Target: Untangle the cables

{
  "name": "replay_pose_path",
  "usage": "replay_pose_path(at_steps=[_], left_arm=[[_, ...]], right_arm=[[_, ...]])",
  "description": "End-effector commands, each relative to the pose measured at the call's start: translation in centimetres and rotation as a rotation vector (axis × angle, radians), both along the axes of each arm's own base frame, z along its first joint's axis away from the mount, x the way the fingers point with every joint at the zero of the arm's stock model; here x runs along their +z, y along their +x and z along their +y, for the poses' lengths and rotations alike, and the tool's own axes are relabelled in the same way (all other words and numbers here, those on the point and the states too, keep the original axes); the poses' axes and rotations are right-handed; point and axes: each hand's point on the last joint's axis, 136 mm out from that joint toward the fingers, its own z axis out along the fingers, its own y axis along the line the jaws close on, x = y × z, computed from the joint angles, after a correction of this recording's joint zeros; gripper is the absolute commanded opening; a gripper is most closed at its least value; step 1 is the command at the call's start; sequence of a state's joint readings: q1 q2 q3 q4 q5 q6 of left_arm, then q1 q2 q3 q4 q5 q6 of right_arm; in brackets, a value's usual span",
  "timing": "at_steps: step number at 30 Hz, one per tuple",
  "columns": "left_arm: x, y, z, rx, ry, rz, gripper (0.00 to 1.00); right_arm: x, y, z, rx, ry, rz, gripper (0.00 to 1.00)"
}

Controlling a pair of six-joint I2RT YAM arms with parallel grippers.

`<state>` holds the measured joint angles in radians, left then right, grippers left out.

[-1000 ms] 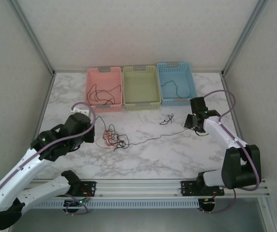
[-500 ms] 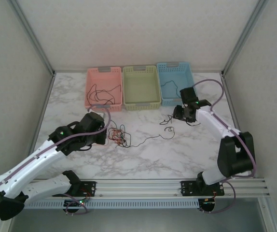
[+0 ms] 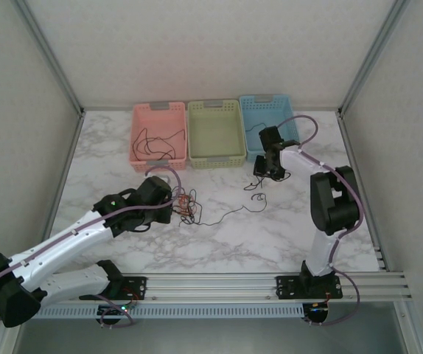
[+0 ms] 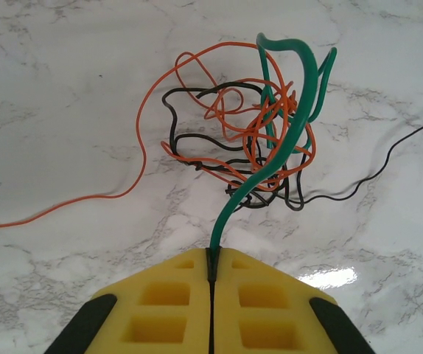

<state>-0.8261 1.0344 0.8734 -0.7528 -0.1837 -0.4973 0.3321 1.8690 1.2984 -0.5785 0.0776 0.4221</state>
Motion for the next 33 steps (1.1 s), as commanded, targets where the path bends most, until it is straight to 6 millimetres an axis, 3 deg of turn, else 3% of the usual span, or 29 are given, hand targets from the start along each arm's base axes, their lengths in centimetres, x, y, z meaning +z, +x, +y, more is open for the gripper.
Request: replay_pose_path(at_steps=[1,10,30,33], left_arm=[[-0.4,-0.1,-0.7,-0.009,-0.021,0.011,0.0],[-0.7,0.0,-0.8,-0.008,-0.019,0.011,0.0],[-0.9,0.1,-0.9,-0.008,-0.014,0.016,0.0],[-1.0,0.1,-1.0,-0.009,-0.013,0.018,0.0]], right_arm=[[0.2,1.0,0.5,0.004,-0.003,-0.015,0.45],[-1.0,1.3,0.3,-0.001,-0.025,0.007,0.45],[0.0,0.8,-0.2,-0.01,-0.036,-0.008,0.02],[0.7,0.7,-0.1,-0.014,-0.023,-0.023,0.0]])
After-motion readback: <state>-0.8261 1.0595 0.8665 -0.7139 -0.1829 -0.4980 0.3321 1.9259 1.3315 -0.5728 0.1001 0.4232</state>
